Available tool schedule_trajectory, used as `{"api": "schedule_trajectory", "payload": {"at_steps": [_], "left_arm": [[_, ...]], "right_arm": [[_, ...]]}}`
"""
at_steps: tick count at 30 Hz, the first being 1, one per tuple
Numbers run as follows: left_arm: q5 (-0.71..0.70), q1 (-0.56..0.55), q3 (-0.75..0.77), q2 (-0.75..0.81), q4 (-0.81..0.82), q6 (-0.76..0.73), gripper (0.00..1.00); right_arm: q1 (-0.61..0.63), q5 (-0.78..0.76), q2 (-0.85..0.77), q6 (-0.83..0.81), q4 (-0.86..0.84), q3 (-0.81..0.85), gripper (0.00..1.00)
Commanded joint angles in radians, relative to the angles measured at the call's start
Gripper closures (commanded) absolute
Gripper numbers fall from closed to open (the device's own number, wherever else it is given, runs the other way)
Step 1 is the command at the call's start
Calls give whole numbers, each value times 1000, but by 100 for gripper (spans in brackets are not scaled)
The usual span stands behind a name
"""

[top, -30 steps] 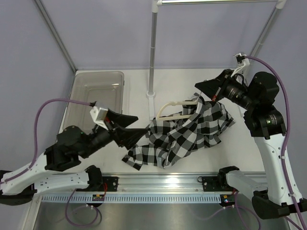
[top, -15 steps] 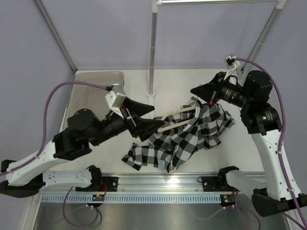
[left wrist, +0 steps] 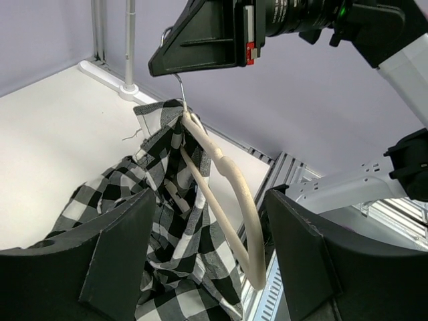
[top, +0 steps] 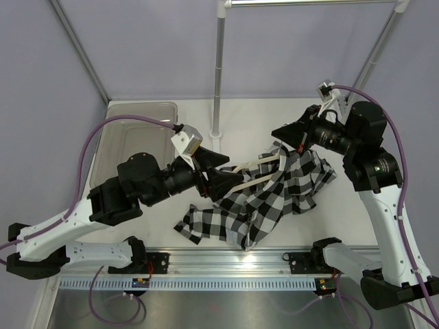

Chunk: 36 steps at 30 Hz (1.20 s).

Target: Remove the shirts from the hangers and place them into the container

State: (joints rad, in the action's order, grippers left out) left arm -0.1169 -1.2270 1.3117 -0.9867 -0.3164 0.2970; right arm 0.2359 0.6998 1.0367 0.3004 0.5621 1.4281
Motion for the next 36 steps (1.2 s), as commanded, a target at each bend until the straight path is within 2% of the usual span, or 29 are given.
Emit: {"api": "schedule_trajectory", "payload": {"at_steps": [1,8,19,22,23,26,27,31,36], "left_arm": [[-17,-5,54,31,5,-15,30],[-15,-5,78,7,-7,-10,38],[-6,-5,72,-15,-12,-4,35],[-10,-5,69,-12,-15,-4,48],[-13,-3,72,-9,-18,-4,56],[-26,-5,75,-7,-26,-6,72],[-32,-5,81,-9,-29,-2,81],[-36,-5,96,-30,-44,-2,93],[-41,-5,129,-69,-69,-1,100]], "right_arm": [[13,15,0,-20,-16,18,100],[23,6,3,-24,-7,23,100],[31,-10,29,-43,25,77,100],[31,-11,29,-43,22,75,100],[31,-14,26,-43,21,72,100],[33,-28,25,-52,31,72,100],[33,-29,28,-56,36,77,100],[34,-22,29,-52,30,95,100],[36,-10,36,-55,42,138,100]]}}
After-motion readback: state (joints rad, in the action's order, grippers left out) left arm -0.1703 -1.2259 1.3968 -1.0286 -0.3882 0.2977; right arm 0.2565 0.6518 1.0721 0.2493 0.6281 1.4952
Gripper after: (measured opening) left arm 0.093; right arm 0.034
